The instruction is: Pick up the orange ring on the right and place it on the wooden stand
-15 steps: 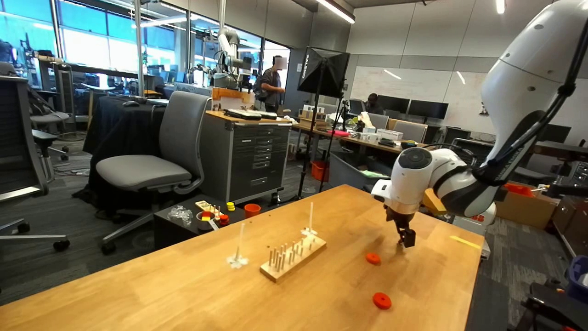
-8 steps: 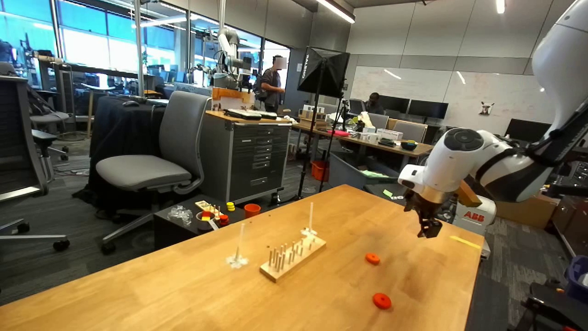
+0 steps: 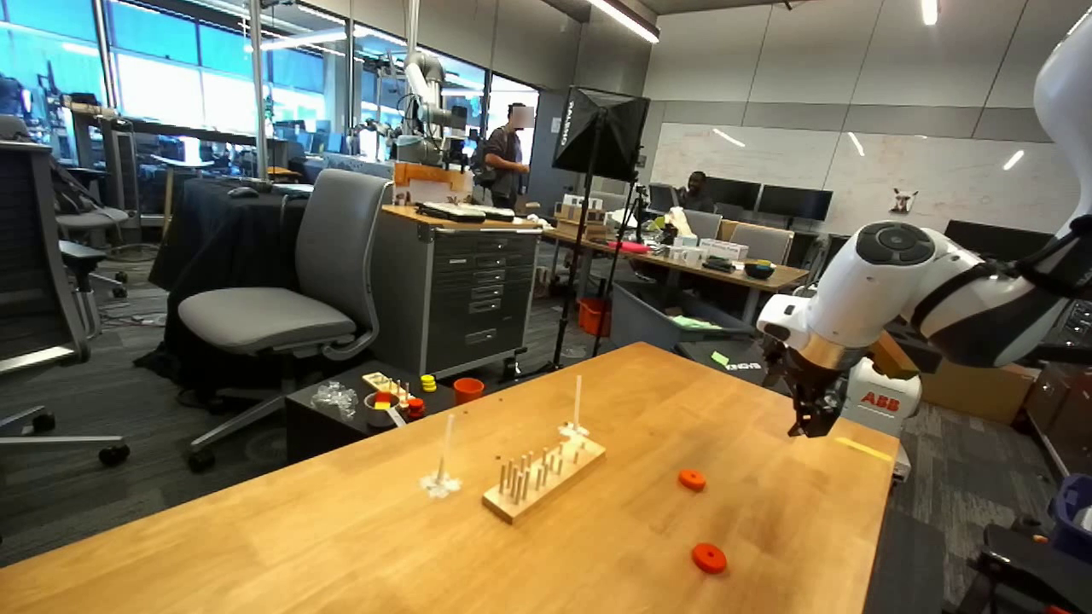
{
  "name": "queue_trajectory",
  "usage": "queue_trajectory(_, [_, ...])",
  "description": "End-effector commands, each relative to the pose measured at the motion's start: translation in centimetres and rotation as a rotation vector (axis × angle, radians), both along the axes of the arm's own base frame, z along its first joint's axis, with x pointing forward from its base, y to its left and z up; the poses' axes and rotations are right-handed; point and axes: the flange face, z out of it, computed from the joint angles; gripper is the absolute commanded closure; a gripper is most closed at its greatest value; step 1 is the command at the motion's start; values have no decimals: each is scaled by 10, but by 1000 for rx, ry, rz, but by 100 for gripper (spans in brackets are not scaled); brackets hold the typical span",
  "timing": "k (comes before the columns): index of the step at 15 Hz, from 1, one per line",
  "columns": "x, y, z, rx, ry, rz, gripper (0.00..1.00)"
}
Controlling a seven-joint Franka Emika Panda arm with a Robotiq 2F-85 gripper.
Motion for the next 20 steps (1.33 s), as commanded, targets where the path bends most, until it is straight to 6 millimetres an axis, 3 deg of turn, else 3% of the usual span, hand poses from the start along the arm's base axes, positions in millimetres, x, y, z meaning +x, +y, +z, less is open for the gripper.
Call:
queue_trajectory(1, [1, 14, -11, -5, 25, 15, 0])
queue_trajectory(6, [-10, 56, -23, 21, 98, 94, 0])
queue_trajectory(12, [-23, 100, -48, 44, 396, 156, 0])
queue_trajectory(14, [-13, 109, -40, 48, 473, 170, 0])
queue_trajectory(20, [36, 113, 15, 32, 516, 328, 0])
